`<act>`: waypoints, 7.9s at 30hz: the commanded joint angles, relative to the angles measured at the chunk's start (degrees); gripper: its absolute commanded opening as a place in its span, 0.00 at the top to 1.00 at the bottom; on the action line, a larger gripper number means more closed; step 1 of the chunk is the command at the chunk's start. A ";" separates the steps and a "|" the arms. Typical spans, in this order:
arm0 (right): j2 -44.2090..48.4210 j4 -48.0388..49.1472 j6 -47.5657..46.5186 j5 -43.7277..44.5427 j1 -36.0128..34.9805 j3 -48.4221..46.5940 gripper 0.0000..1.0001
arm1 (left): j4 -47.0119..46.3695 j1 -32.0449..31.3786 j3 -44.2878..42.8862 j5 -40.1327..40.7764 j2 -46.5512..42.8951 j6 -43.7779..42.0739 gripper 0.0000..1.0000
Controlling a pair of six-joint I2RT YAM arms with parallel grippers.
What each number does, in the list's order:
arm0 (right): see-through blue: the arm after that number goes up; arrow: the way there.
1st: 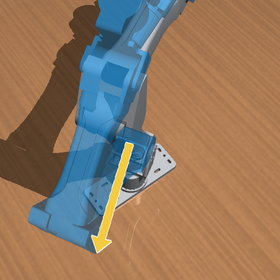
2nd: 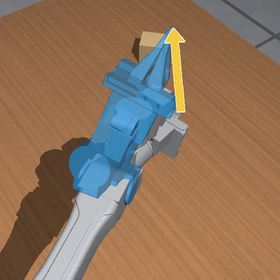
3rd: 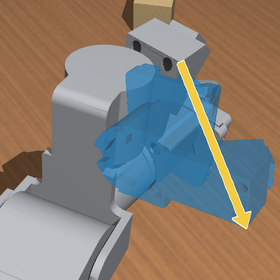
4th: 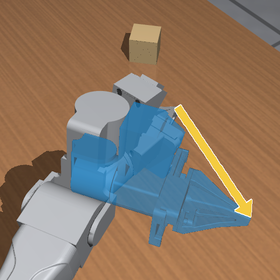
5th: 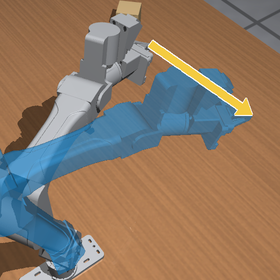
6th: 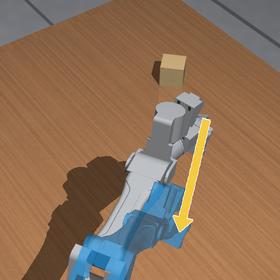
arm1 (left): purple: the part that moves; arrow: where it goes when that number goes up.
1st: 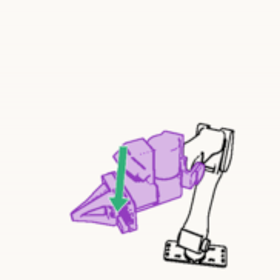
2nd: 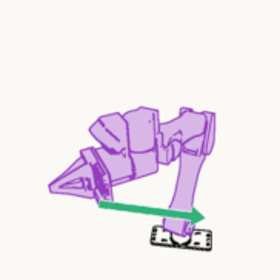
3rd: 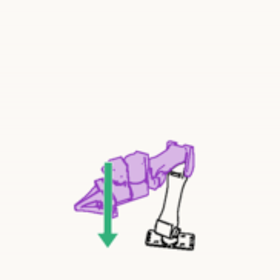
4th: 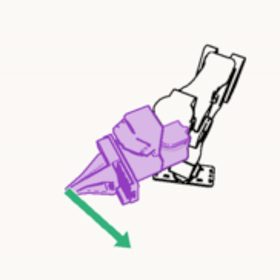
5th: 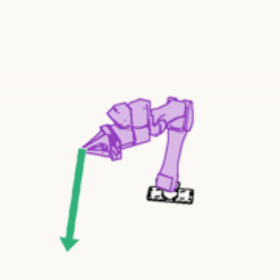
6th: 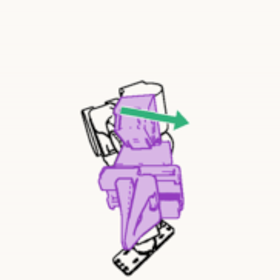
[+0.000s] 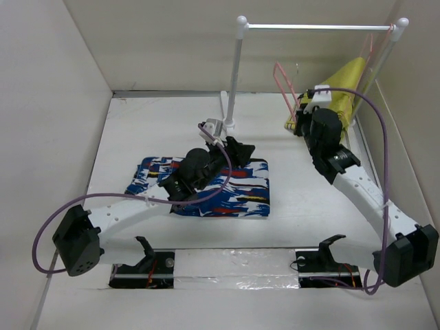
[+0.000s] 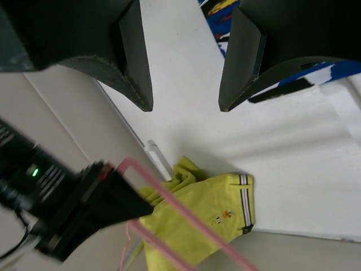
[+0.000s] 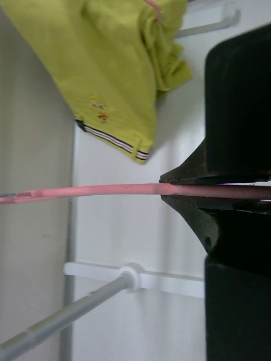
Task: Place the trousers on the hanger
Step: Pick up the hanger from the clothesline, then place the trousers on the hanger.
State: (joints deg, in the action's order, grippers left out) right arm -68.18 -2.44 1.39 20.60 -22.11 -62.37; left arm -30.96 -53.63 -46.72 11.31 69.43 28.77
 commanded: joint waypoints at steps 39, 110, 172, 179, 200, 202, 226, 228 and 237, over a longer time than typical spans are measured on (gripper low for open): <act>8.51 4.19 7.93 8.75 -15.33 27.47 1.00 | -7.71 2.83 -28.96 -20.01 42.19 12.62 0.48; 12.54 17.55 22.25 -33.96 6.72 35.91 1.00 | -15.53 -4.12 -5.32 -24.41 32.00 13.41 0.71; 9.85 14.03 20.32 -37.22 -0.03 42.94 0.66 | -19.14 -10.27 8.32 -18.70 33.49 32.22 1.00; 2.45 20.36 22.25 -35.11 -0.04 43.21 0.60 | -19.66 -9.22 10.33 -18.78 33.58 34.07 1.00; -10.49 37.51 28.06 -41.52 1.98 46.81 1.00 | -23.79 -7.55 14.64 -20.01 34.55 37.58 1.00; -6.28 34.18 27.27 -40.91 2.77 46.20 1.00 | -23.36 -6.50 15.25 -19.40 33.85 37.32 1.00; 20.55 11.92 19.17 -57.59 21.41 42.68 1.00 | -18.08 -4.02 23.88 -8.40 22.41 35.65 1.00; 20.98 11.07 20.59 -58.66 21.41 41.02 1.00 | -16.16 -4.65 21.86 -8.50 25.13 35.74 1.00; 30.92 -7.58 12.15 -51.37 25.09 34.15 1.00 | -13.52 -2.98 27.12 -2.70 18.65 37.94 1.00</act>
State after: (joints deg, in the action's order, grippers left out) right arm -39.40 -8.40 16.47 -34.17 0.36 -25.23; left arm -51.35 -58.22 -22.28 1.54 91.05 65.67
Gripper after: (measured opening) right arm 0.030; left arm 0.047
